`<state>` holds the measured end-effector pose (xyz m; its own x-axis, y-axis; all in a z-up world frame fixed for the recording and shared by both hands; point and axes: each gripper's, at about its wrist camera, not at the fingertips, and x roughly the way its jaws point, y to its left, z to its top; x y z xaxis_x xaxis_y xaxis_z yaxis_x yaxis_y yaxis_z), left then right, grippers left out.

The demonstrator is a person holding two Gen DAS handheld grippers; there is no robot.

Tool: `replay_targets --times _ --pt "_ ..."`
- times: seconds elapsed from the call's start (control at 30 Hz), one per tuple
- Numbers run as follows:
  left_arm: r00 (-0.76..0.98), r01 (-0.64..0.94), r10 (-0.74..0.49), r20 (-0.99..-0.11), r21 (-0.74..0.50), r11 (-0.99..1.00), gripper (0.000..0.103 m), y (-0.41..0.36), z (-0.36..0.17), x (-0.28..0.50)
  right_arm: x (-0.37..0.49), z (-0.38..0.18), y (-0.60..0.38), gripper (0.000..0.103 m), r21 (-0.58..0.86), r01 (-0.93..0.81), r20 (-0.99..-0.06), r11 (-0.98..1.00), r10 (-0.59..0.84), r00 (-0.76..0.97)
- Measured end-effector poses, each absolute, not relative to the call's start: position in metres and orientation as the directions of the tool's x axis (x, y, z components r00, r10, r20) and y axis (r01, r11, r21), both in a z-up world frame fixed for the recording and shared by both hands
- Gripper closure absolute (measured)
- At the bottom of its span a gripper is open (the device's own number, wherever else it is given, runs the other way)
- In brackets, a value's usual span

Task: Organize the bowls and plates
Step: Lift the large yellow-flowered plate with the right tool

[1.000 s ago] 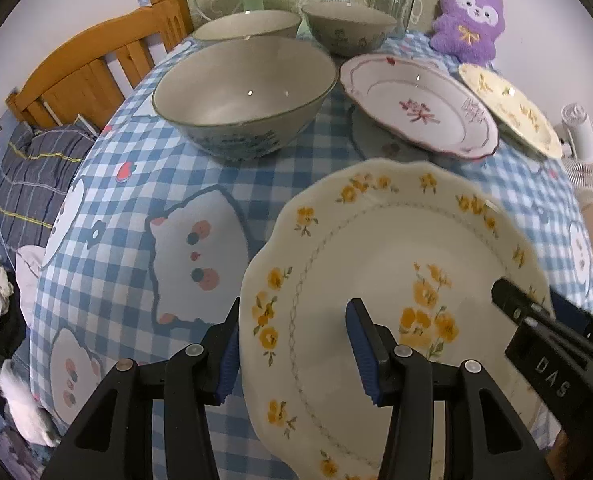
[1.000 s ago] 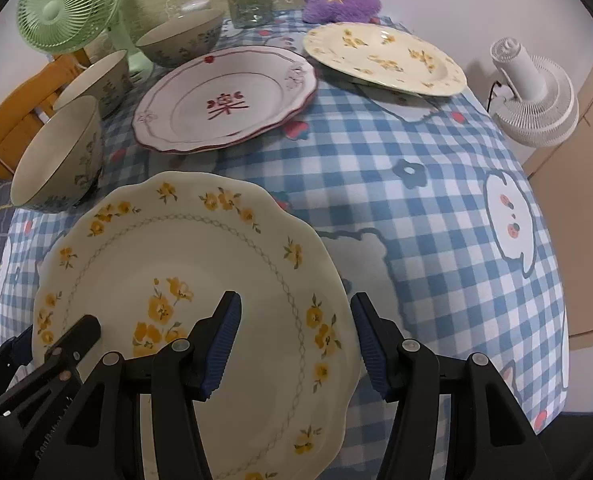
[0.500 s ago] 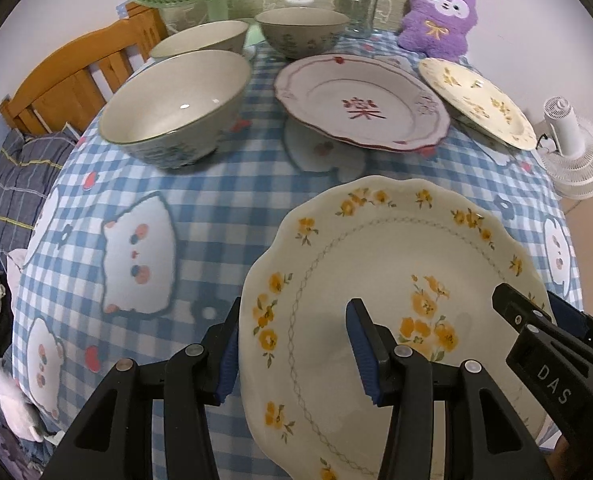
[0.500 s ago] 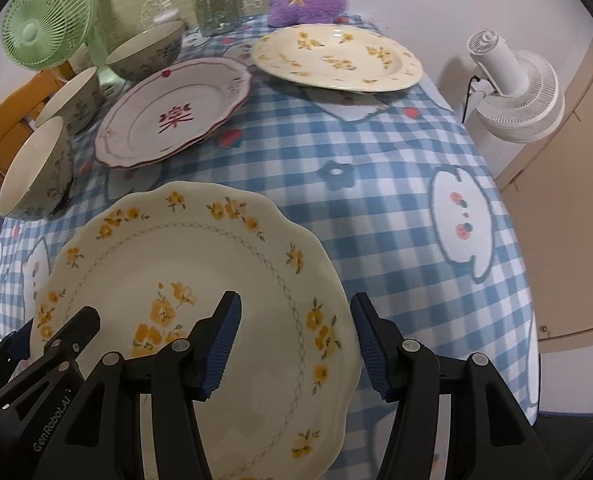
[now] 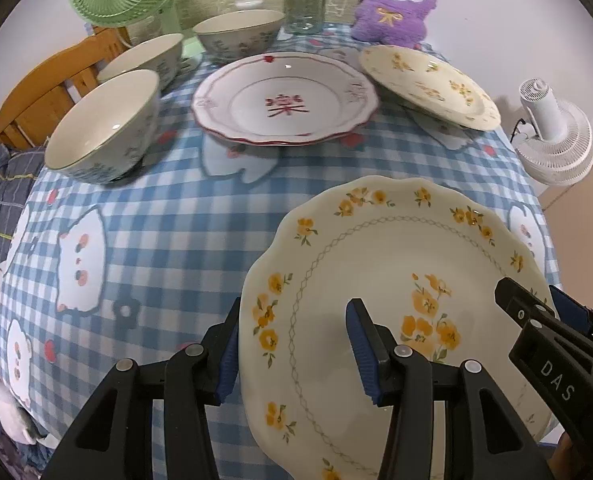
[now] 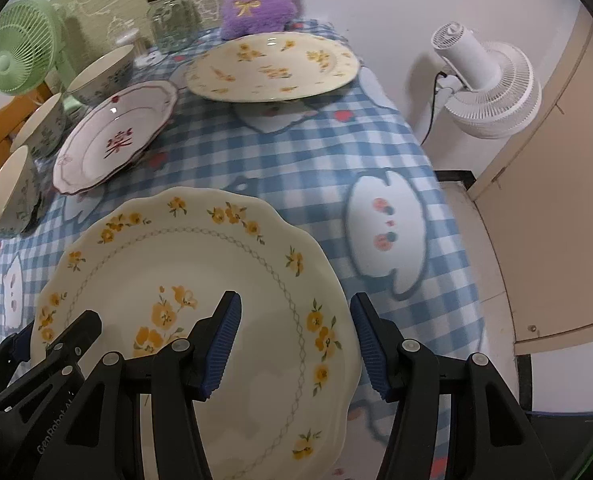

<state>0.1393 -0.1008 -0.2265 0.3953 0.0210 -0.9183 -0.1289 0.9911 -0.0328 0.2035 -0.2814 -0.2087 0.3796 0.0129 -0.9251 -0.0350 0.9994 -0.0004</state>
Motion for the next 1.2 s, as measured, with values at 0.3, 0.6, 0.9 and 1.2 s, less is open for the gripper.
replay_targets --times 0.3,0.6,0.9,1.2 --pt "0.398 -0.113 0.011 -0.917 -0.037 0.993 0.055 -0.129 -0.228 0.144 0.208 -0.211 -0.312 0.043 -0.008 -0.026 -0.923 1.000 0.002 0.384" --pt "0.384 -0.121 0.021 -0.923 -0.028 0.992 0.055 -0.139 -0.238 0.147 0.209 -0.220 -0.322 0.043 0.002 -0.031 -0.935 1.000 0.013 0.355" --pt "0.359 -0.072 -0.043 -0.932 -0.074 0.995 0.029 -0.147 -0.246 0.145 0.214 -0.224 -0.330 0.038 0.068 -0.055 -0.940 0.996 0.082 0.331" --pt "0.373 -0.092 -0.015 -0.928 -0.053 0.994 0.022 -0.152 -0.235 0.146 0.214 -0.205 -0.330 0.038 0.011 -0.081 -0.918 0.997 0.042 0.394"
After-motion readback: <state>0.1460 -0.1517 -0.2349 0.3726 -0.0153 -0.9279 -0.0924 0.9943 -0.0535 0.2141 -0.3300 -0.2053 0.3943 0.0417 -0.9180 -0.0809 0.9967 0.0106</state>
